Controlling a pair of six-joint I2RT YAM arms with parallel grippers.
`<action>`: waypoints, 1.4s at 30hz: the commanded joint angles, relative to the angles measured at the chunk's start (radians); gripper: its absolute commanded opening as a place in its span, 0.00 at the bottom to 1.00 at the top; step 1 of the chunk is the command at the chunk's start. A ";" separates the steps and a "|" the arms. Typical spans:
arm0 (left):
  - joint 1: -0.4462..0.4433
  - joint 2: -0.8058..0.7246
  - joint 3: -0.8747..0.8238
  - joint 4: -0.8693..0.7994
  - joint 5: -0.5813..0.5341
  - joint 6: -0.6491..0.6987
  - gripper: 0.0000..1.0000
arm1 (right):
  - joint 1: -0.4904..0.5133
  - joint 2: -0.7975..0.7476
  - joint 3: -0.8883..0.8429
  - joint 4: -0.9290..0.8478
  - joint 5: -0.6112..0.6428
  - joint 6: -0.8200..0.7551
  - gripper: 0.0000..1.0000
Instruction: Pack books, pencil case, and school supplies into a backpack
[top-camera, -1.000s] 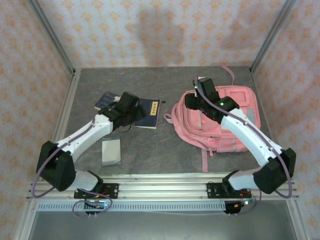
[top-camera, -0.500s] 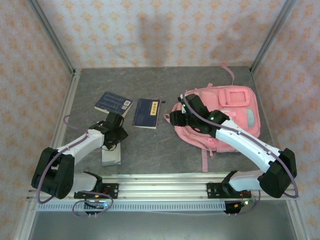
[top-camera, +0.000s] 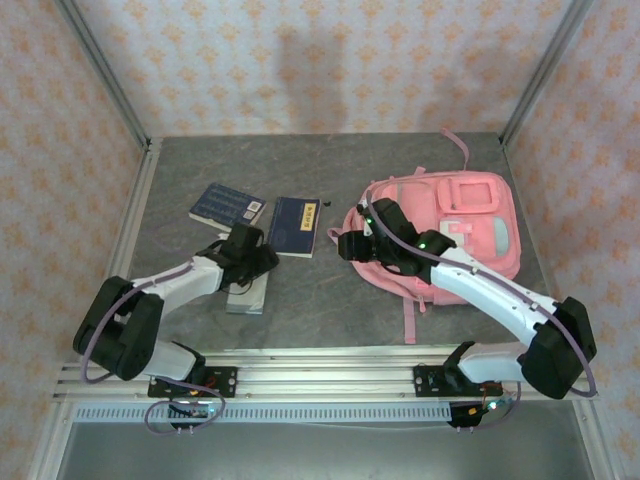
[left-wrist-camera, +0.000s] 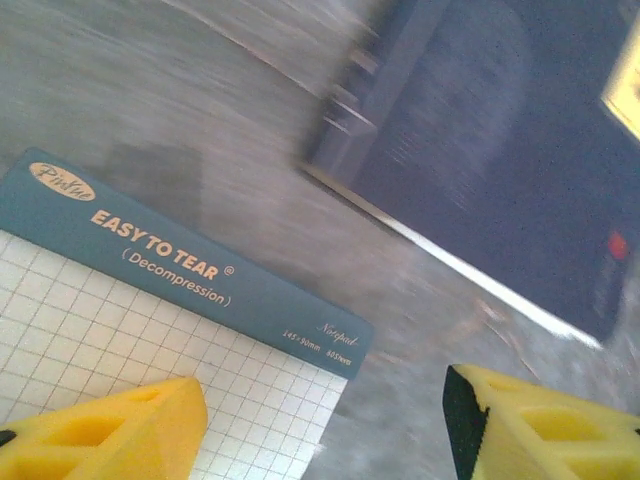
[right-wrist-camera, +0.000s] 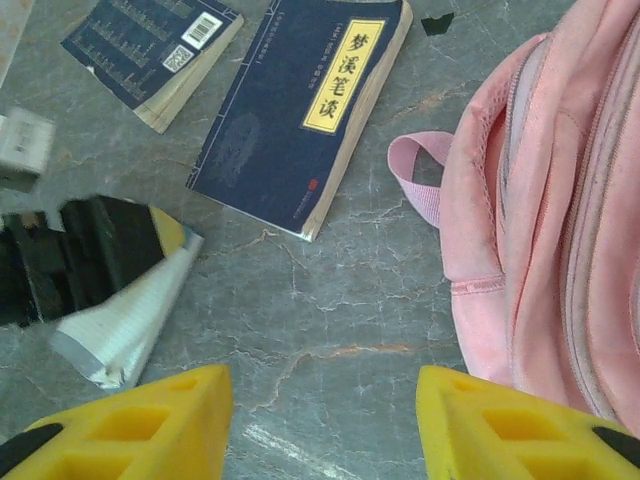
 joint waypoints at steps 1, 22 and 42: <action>-0.092 0.059 0.014 -0.079 0.100 0.056 0.65 | 0.002 -0.038 -0.016 0.020 0.024 0.017 0.51; -0.064 -0.309 0.037 -0.407 -0.049 0.149 0.53 | 0.019 0.182 -0.022 0.115 -0.149 0.228 0.37; 0.069 -0.059 0.049 -0.160 -0.177 0.180 0.59 | 0.179 0.392 -0.080 0.314 -0.239 0.340 0.39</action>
